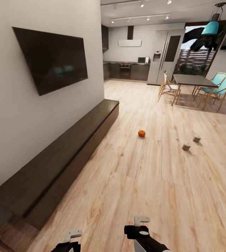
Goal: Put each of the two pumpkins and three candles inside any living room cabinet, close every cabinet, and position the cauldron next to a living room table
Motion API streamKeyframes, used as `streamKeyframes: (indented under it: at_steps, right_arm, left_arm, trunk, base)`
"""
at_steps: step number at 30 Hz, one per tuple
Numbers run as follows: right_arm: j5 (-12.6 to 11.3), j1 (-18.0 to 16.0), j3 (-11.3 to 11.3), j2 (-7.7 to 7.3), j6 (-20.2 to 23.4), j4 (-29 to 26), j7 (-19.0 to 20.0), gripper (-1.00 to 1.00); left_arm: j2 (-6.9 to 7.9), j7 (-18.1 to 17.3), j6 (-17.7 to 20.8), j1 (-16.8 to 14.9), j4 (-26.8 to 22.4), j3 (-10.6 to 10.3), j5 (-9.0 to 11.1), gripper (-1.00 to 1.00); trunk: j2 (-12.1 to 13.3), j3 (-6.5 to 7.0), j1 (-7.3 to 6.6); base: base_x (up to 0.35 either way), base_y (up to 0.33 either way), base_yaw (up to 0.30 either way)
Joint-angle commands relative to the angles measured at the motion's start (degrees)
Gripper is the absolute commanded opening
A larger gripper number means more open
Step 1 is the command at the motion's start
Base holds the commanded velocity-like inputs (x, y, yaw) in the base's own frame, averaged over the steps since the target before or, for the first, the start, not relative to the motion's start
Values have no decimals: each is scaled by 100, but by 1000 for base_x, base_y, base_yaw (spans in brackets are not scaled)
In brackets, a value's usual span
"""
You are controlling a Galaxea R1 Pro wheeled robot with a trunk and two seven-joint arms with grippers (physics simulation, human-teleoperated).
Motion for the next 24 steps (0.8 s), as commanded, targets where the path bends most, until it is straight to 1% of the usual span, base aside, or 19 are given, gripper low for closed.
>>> streamKeyframes:
  at_steps: [1,9,11,21,24]
  right_arm:
    - [-46,-6,49,0,0,-1,-33,100]
    - [-46,-3,49,0,4,-1,-34,100]
    - [-46,-4,49,0,4,-1,-34,100]
    - [-46,-6,49,0,4,-1,-33,100]
    - [-46,-6,49,0,4,-1,-33,100]
  left_arm:
    - [3,35,35,1,-16,-49,49,100]
    - [3,35,30,1,-16,-49,49,100]
    - [3,35,35,1,-15,-49,49,100]
    - [3,35,37,1,-15,-49,49,100]
    - [3,35,36,1,-16,-49,49,100]
  trunk:
    - [-3,-10,0]
    - [-3,-50,0]
    - [-3,-55,0]
    - [-3,-59,0]
    - [-3,-59,0]
  base:
    - [0,12,-188]
    - [53,-14,-203]
    - [15,1,-111]
    - [2,132,-15]
    - [0,47,0]
